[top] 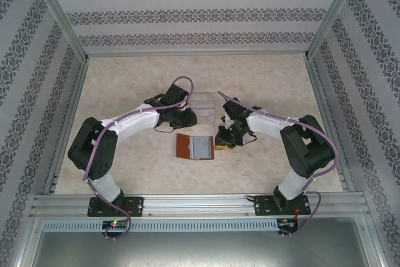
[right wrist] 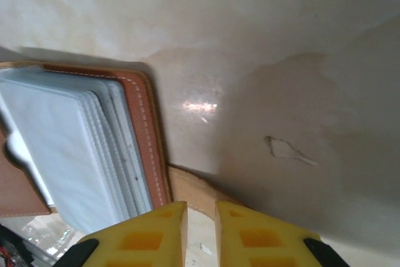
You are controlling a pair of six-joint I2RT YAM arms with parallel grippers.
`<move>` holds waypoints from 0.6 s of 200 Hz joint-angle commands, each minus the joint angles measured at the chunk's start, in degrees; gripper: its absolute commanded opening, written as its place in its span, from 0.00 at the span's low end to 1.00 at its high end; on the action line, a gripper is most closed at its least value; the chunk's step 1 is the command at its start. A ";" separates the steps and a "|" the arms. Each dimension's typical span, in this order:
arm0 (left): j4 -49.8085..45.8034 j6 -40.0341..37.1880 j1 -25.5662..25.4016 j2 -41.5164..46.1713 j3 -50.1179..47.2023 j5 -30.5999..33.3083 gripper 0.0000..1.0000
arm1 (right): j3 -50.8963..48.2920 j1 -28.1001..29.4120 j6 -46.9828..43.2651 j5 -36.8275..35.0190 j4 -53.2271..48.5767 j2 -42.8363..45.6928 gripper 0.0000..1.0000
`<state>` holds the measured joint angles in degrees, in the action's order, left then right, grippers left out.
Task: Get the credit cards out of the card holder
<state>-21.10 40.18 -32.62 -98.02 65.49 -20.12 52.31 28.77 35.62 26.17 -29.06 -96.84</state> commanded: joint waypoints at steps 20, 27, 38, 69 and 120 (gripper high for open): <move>-1.14 4.35 -2.74 -0.63 0.40 -5.01 0.21 | -1.67 0.58 -1.63 -2.80 -0.92 -1.06 0.19; -1.09 4.67 -3.14 -0.85 0.34 -5.54 0.21 | -1.77 0.56 -1.67 -2.88 -0.85 -1.20 0.19; -0.96 5.14 -3.82 -1.24 0.18 -6.28 0.21 | -1.86 0.58 -1.84 -2.82 -0.78 -1.34 0.19; 4.05 8.31 -5.55 -3.10 -1.39 -11.32 0.21 | -2.21 0.58 -1.93 -2.71 -0.40 -1.34 0.19; 6.43 11.37 -7.69 -6.07 -2.27 -13.65 0.25 | -2.91 0.58 -2.21 -2.66 -0.36 -1.08 0.18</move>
<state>-16.56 49.19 -39.11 -102.78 63.20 -31.48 51.20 28.75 34.28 24.93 -28.71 -97.14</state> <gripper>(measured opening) 0.237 0.186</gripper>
